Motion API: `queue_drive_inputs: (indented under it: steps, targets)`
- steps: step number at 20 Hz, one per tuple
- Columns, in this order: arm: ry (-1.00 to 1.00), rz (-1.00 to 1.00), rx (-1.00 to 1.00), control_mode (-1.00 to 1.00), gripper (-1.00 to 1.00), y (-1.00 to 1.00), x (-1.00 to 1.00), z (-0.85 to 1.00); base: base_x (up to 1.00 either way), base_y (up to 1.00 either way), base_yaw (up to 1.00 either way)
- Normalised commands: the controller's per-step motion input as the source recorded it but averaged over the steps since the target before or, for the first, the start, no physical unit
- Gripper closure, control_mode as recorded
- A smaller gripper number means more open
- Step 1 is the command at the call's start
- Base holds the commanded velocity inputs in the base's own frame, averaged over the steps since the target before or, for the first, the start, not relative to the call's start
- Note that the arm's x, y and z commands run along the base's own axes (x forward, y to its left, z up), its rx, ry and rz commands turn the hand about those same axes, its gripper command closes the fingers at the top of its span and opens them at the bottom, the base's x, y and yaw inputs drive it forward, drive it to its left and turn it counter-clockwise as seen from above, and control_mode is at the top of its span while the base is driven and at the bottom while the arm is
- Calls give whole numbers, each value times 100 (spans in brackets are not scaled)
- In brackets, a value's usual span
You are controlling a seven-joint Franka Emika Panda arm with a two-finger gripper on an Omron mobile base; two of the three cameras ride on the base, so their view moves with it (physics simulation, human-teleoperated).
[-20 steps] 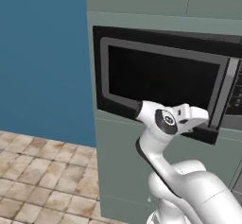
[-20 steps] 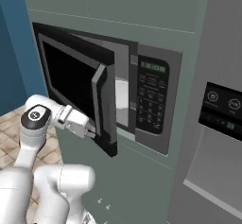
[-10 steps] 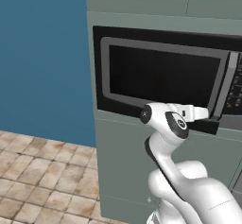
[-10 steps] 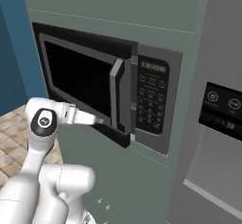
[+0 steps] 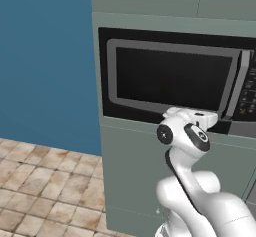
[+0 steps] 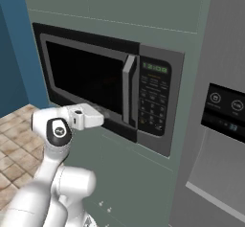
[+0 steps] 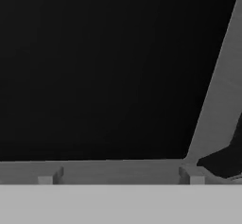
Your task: Place the microwavable item in the microwave. Then, close the microwave door and press the start button.
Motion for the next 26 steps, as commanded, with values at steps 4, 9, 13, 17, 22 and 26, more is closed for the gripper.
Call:
queue_drive_inputs:
  steps: [4, 9, 13, 17, 22, 26]
  targets:
    - [-27, 21, 0, -100, -100, 0, 42, 0, 0, 0, 0]
    - [-9, 12, 0, -100, -100, 1, 27, 0, 0, 0, 0]
    - [0, 1, 0, -100, -100, 11, 2, 0, 0, 0, 0]
    - [0, 0, 0, -100, -100, 2, -55, 6, 0, 0, 0]
    - [0, 0, 0, -100, -100, 9, -100, 10, 0, 0, 0]
    - [-2, 0, 1, -100, -100, 3, -100, 12, 0, 0, 0]
